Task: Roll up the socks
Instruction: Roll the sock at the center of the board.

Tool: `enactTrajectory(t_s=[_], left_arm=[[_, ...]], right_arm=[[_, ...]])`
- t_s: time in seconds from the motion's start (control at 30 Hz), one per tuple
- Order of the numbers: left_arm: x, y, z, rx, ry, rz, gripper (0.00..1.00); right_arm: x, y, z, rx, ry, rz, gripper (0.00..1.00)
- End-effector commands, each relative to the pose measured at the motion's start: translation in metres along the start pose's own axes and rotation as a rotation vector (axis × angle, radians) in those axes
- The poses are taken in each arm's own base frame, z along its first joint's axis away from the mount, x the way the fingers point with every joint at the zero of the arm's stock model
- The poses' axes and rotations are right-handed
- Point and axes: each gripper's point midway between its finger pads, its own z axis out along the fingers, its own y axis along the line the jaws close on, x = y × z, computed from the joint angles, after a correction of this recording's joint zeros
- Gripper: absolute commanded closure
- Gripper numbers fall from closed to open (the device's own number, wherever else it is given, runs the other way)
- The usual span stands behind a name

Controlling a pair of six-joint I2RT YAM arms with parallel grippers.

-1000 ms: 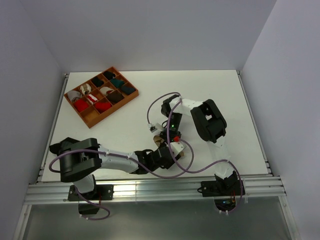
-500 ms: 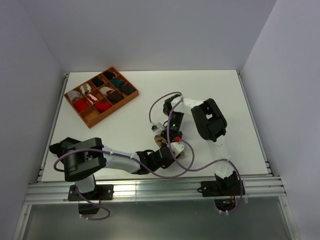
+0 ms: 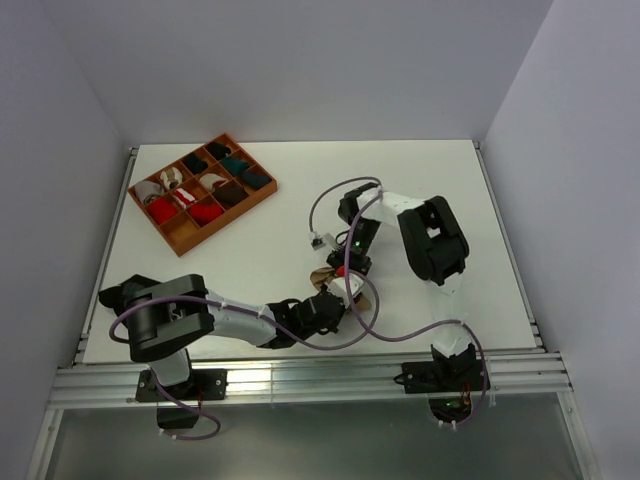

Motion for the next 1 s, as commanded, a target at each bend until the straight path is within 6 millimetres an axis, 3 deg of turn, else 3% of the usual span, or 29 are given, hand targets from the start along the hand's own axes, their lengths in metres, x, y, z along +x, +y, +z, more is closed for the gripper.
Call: enactTrajectory(t_s=[0.0, 0.13, 0.27, 0.33, 0.47, 0.73, 0.8, 0.97], left_arm=[[0.069, -0.017, -0.014, 0.131, 0.216, -0.090, 1.00], [0.073, -0.021, -0.018, 0.195, 0.232, -0.161, 1.00], [0.064, -0.024, -0.020, 0.273, 0.245, -0.260, 1.00], [0.062, -0.023, -0.021, 0.318, 0.279, -0.309, 1.00], [0.061, -0.023, -0.022, 0.376, 0.384, -0.398, 1.00], [0.052, -0.017, -0.028, 0.546, 0.548, -0.700, 1.00], [0.042, -0.018, -0.033, 0.625, 0.567, -0.793, 1.00], [0.043, -0.022, -0.028, 0.670, 0.661, -0.861, 1.00]], right_arm=[[-0.031, 0.005, -0.037, 0.082, -0.237, -0.103, 0.46], [-0.035, 0.010, -0.069, 0.178, -0.387, -0.128, 0.45], [-0.030, 0.010, -0.097, 0.250, -0.508, -0.122, 0.44], [-0.023, 0.001, -0.109, 0.295, -0.562, -0.114, 0.44], [-0.008, 0.002, -0.133, 0.382, -0.645, -0.164, 0.44], [0.023, 0.012, -0.114, 0.511, -0.633, -0.392, 0.40], [0.029, 0.014, -0.104, 0.522, -0.633, -0.432, 0.39], [0.029, 0.038, -0.101, 0.629, -0.676, -0.629, 0.27]])
